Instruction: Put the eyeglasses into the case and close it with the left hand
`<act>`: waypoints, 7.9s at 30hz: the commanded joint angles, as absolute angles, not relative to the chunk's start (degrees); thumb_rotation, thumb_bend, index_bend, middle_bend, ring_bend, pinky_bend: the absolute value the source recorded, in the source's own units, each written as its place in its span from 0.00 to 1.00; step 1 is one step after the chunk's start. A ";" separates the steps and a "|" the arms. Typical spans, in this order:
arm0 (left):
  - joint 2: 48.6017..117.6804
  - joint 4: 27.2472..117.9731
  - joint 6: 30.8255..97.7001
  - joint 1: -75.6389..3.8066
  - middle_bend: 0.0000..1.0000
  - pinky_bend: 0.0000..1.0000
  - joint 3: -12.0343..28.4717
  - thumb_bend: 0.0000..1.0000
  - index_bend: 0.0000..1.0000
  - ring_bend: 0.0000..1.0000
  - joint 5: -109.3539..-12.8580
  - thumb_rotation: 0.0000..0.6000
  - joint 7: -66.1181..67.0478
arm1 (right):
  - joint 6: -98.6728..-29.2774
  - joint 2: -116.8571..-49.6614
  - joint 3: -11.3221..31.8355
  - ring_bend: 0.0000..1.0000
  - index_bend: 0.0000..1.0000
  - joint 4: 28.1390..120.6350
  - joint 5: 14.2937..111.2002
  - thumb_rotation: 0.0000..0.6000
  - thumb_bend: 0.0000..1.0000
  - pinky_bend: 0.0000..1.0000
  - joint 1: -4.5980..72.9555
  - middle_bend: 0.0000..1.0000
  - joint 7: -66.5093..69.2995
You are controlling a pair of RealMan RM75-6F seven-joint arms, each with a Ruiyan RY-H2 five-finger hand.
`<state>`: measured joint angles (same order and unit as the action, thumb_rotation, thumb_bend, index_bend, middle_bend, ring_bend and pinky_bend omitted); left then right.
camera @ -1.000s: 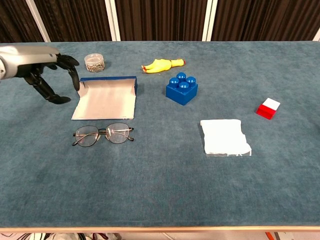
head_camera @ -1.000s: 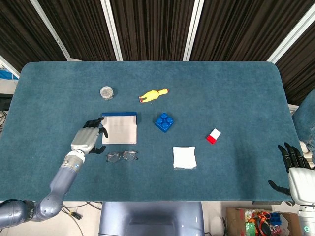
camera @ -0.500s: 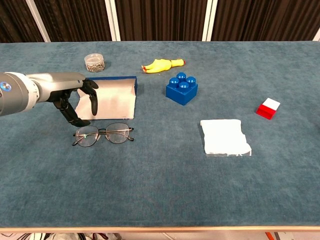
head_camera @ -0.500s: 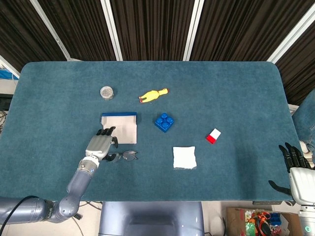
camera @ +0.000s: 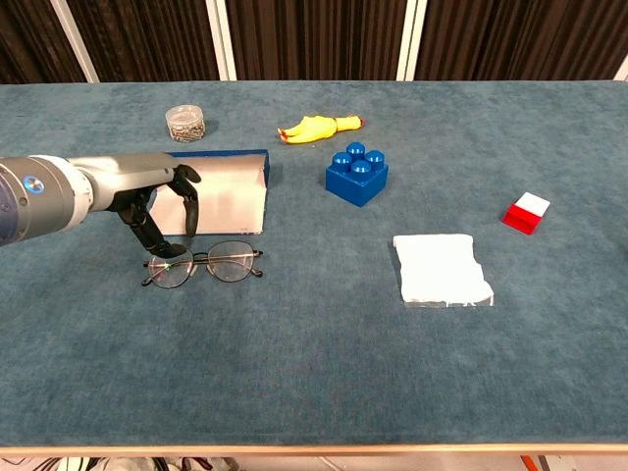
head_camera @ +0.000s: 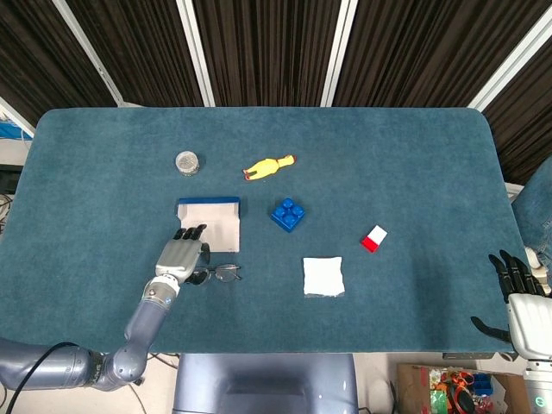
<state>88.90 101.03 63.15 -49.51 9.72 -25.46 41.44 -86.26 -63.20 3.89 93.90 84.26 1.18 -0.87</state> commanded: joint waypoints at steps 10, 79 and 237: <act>92.13 98.35 64.52 -50.75 0.01 0.00 8.85 0.31 0.51 0.00 -25.56 1.00 42.70 | -86.18 -63.10 3.95 0.02 0.00 93.89 84.15 1.00 0.02 0.19 1.20 0.00 -0.39; 95.55 95.52 67.29 -51.16 0.04 0.00 8.91 0.44 0.58 0.00 -26.17 1.00 45.96 | -84.87 -62.62 4.07 0.02 0.00 94.64 82.82 1.00 0.03 0.19 1.41 0.00 1.18; 97.89 86.03 61.55 -48.41 0.65 0.79 14.36 0.42 0.00 0.70 -26.21 1.00 41.64 | -82.83 -61.84 4.41 0.02 0.00 96.66 79.82 1.00 0.04 0.19 1.54 0.00 1.58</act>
